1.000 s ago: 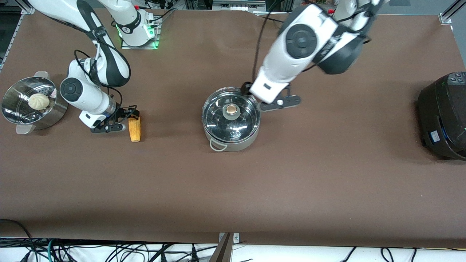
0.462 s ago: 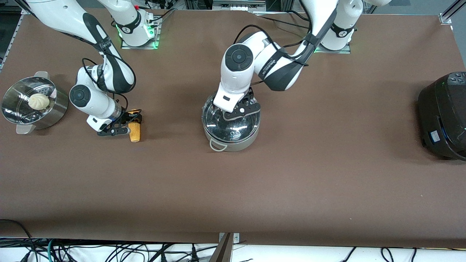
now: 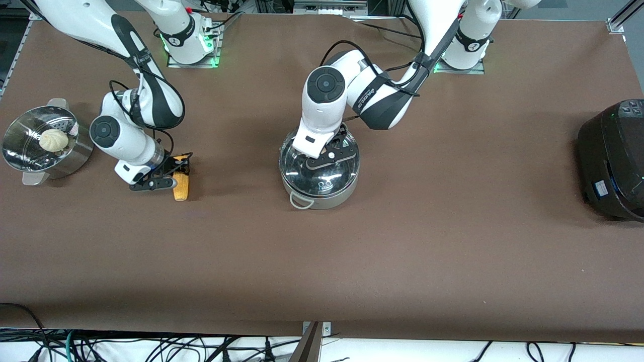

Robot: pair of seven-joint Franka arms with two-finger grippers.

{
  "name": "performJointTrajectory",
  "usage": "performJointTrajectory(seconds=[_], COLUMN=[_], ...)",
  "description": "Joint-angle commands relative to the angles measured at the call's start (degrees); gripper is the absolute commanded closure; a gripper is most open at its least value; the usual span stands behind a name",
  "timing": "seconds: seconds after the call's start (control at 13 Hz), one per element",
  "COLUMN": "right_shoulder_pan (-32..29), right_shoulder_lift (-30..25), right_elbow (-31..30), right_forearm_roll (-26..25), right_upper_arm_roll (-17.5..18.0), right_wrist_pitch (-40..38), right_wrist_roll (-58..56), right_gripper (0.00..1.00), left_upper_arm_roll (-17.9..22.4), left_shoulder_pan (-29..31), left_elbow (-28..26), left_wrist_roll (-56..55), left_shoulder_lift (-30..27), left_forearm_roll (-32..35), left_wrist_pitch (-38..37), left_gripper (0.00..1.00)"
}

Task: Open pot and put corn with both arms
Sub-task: 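Grasp the lid knob with the left gripper while the right gripper grasps the corn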

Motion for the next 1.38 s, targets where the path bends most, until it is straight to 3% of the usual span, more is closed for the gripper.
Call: performJointTrajectory(seconds=[0.0, 0.08, 0.15, 0.31, 0.38, 0.46, 0.62, 0.77, 0.92, 1.31], right_shoulder_pan=[-0.4, -0.4, -0.4, -0.3, -0.2, -0.1, 1.0, 1.9, 3.4, 10.6], right_shoulder_lift=[-1.8, -1.8, -1.8, -1.3, -1.0, -0.9, -1.0, -1.1, -0.9, 1.7], right_elbow=[7.7, 11.2, 15.1, 25.5, 30.0, 33.1, 34.4, 35.6, 35.7, 35.8], right_forearm_roll=[-0.2, -0.1, -0.1, 0.3, 0.8, 0.9, 2.9, 7.6, 10.8, 11.6], right_upper_arm_roll=[0.9, 1.0, 1.1, 2.3, 3.2, 4.1, 5.0, 8.0, 10.5, 10.6], right_wrist_pitch=[-12.9, -16.9, -21.3, -33.3, -38.2, -41.3, -42.0, -42.0, -41.2, -35.8], right_wrist_roll=[-0.8, -1.0, -1.0, -0.5, -0.2, 0.1, 0.1, 0.4, 7.3, 14.8], right_gripper=[1.00, 1.00, 1.00, 1.00, 1.00, 1.00, 1.00, 1.00, 1.00, 1.00], left_upper_arm_roll=[0.6, 0.6, 0.7, 0.7, 0.7, 0.7, 0.7, 0.7, 0.9, 1.1], left_shoulder_pan=[-0.8, -0.8, -0.8, -0.8, -0.8, -0.8, -0.7, -0.7, -0.3, 3.0], left_elbow=[1.7, 1.6, 1.6, 1.5, 1.5, 1.5, 1.5, 1.5, 1.5, 0.0], left_wrist_roll=[-0.1, -0.1, -0.1, 1.3, 1.5, 1.4, 1.0, 1.0, 1.3, 4.4], left_shoulder_lift=[0.9, 0.9, 1.0, 0.9, 0.7, 0.4, -0.2, -0.3, -1.9, -10.0], left_forearm_roll=[1.8, 1.8, 1.8, 1.9, 2.4, 3.8, 4.1, 3.9, 3.7, 3.2], left_wrist_pitch=[-0.5, -0.4, -0.4, -0.4, -0.4, -0.4, -0.5, -0.5, -1.2, -8.1], left_gripper=[0.48, 0.49, 0.56, 0.85, 0.96, 1.00, 1.00, 1.00, 1.00, 1.00])
